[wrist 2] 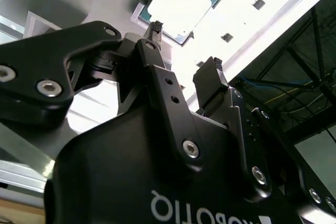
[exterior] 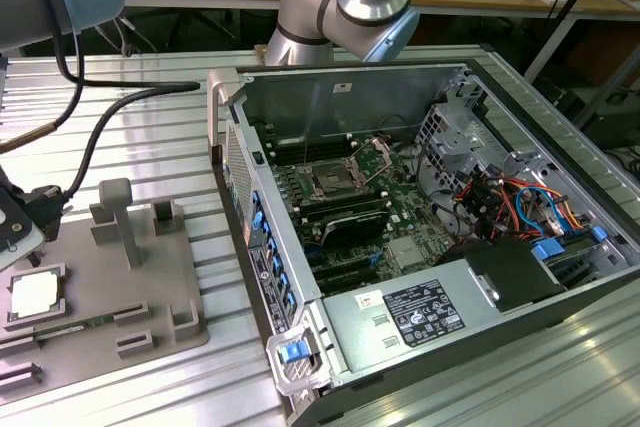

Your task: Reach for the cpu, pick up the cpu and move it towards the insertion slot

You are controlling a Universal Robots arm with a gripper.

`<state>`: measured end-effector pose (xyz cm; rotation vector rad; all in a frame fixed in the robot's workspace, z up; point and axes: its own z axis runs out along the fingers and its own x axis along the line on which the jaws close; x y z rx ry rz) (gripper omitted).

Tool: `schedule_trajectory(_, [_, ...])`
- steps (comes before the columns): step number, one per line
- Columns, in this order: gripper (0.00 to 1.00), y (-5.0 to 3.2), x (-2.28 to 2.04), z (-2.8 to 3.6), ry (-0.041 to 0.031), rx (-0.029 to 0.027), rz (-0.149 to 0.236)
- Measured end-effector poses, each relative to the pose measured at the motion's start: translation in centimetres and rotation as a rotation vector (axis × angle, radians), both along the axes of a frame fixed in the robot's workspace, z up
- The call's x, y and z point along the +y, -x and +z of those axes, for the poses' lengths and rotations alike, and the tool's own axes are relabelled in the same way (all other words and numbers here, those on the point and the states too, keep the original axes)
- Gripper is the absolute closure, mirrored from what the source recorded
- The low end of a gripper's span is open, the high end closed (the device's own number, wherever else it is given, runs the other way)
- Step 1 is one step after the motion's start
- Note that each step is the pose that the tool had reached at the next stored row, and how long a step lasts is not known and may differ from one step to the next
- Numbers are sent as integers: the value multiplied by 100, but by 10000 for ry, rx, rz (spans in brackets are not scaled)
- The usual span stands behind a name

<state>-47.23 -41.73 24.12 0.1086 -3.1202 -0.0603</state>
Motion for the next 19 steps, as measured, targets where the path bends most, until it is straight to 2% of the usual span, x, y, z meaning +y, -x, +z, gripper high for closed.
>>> schedule_trajectory(5, [47, -54, -42, -84, -43, 36, -12])
schedule_trajectory(8, [47, -72, -46, -152, -45, 45, -121])
schedule_trajectory(9, [46, -75, -46, -171, -46, 45, -155])
schedule_trajectory(11, [34, -77, -48, -228, -46, 46, -214])
schedule_trajectory(13, [34, -80, -49, -258, -43, 44, -233])
schedule_trajectory(15, [34, -84, -50, -271, 6, 45, -234])
schedule_trajectory(17, [34, -88, -49, -290, 95, 44, -246])
schedule_trajectory(19, [34, -89, -49, -295, 133, 44, -251])
